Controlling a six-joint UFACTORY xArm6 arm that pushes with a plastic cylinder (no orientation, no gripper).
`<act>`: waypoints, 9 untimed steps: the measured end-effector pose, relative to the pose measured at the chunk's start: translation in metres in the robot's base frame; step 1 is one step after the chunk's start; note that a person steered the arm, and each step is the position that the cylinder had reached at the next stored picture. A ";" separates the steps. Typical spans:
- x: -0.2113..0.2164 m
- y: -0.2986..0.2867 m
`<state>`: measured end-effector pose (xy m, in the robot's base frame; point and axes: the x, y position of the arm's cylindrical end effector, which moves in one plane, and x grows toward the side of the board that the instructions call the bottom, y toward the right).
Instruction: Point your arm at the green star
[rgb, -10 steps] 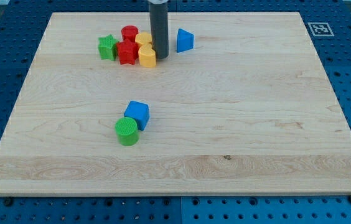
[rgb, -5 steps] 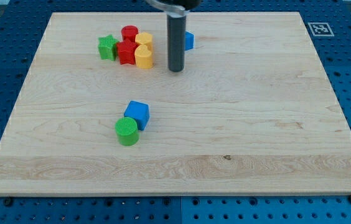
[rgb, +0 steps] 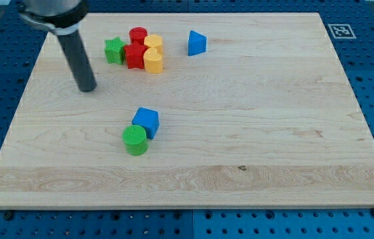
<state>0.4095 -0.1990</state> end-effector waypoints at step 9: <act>-0.151 0.026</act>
